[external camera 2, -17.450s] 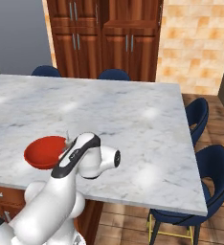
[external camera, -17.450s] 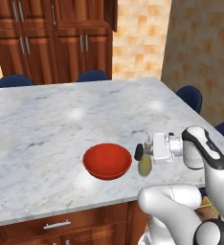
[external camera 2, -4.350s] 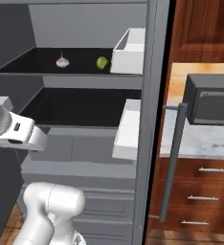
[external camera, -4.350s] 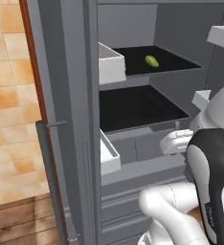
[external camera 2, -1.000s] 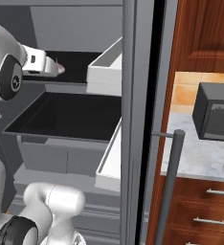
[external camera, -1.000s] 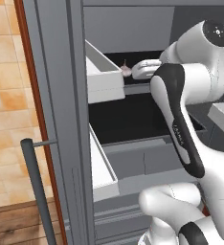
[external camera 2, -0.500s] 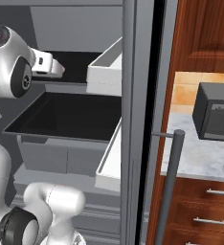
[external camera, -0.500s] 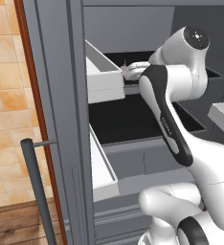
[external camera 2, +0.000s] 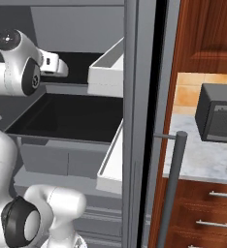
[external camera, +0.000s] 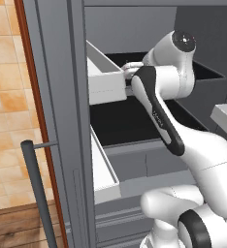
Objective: Retrieve the bottle and the shaker from the cabinet and place them next to the mixing bowl on the counter. Then add garlic from the fridge to the mixing bowl.
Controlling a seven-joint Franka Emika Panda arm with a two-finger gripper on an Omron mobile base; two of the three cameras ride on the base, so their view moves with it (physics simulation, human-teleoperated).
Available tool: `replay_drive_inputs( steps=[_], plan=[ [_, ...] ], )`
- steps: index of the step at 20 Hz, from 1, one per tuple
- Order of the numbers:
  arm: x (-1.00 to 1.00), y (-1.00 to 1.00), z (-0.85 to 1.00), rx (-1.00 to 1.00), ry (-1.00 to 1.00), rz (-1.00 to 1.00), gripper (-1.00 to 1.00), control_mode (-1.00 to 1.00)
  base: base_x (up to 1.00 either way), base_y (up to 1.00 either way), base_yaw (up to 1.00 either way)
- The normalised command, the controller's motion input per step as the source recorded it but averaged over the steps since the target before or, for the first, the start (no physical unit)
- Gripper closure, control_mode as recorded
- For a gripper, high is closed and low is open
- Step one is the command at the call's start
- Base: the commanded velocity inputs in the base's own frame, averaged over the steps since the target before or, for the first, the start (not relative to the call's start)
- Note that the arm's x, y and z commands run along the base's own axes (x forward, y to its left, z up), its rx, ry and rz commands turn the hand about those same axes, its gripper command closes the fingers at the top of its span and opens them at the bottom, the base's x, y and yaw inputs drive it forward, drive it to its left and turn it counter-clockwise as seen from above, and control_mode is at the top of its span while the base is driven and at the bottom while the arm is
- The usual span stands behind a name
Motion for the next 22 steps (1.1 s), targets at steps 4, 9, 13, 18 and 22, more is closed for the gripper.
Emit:
replay_drive_inputs(
  steps=[4,9,13,18,22],
  plan=[
    [0.41,0.00,-0.01,0.00,0.03,0.00,-1.00,-1.00,0.00,0.00,0.00],
    [0.38,0.03,-0.04,0.00,0.03,0.00,-1.00,-1.00,0.00,0.00,0.00],
    [0.31,0.07,-0.13,0.00,0.01,0.00,-1.00,-1.00,0.00,0.00,0.00],
    [0.33,0.04,-0.15,0.00,0.00,0.00,-1.00,-1.00,0.00,0.00,0.00],
    [0.42,0.07,-0.02,0.00,0.00,0.00,-1.00,-1.00,0.00,0.00,0.00]
  ],
)
